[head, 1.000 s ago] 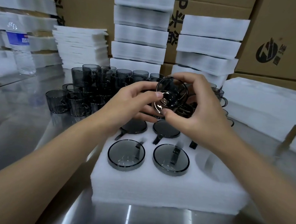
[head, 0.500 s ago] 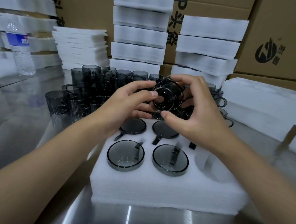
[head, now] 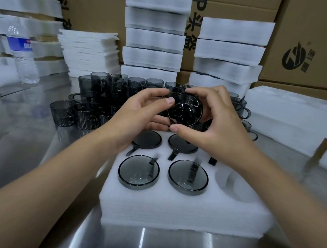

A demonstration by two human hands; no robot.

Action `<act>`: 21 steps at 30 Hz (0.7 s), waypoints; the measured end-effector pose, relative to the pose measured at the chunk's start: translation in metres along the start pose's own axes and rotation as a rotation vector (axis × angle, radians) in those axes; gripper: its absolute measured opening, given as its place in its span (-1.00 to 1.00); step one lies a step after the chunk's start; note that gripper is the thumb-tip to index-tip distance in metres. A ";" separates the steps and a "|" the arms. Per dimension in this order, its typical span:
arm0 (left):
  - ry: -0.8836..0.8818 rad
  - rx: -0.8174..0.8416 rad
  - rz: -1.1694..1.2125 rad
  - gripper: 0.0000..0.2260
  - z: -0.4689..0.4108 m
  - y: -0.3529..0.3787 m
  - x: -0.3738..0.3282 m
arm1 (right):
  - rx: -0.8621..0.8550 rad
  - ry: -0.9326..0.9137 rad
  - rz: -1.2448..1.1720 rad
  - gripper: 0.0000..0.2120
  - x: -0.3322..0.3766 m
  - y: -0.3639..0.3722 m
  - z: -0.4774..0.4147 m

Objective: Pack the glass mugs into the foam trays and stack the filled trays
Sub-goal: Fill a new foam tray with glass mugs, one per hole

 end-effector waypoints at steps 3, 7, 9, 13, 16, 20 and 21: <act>0.009 -0.039 -0.022 -0.64 -0.001 0.000 0.001 | 0.044 0.003 0.004 -0.42 -0.002 0.001 0.000; 0.027 -0.091 -0.054 -0.66 -0.001 -0.002 0.001 | 0.132 -0.003 0.024 -0.36 -0.002 0.004 0.002; 0.035 -0.102 -0.060 -0.73 -0.001 -0.002 0.002 | 0.153 0.006 0.030 -0.33 -0.001 0.005 0.002; 0.026 -0.112 -0.067 -0.78 -0.001 -0.002 0.001 | 0.167 0.016 0.032 -0.30 -0.002 0.005 0.002; 0.026 -0.114 -0.074 -0.80 -0.001 -0.001 0.000 | 0.166 0.002 0.019 -0.30 -0.002 0.006 0.002; 0.020 -0.109 -0.075 -0.83 -0.001 0.000 0.000 | 0.176 -0.025 -0.036 -0.31 0.000 0.005 0.003; 0.019 -0.104 -0.077 -0.84 -0.001 0.000 0.000 | 0.178 -0.027 -0.050 -0.32 0.001 0.005 0.003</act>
Point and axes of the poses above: each hand's wrist, its own z-axis away from the middle knuckle, its own y-axis out of the palm, x = y × z, the point moved 2 cm from there along -z, towards the middle knuckle, and after that the axes turned 1 degree about y, right-handed, at the moved point
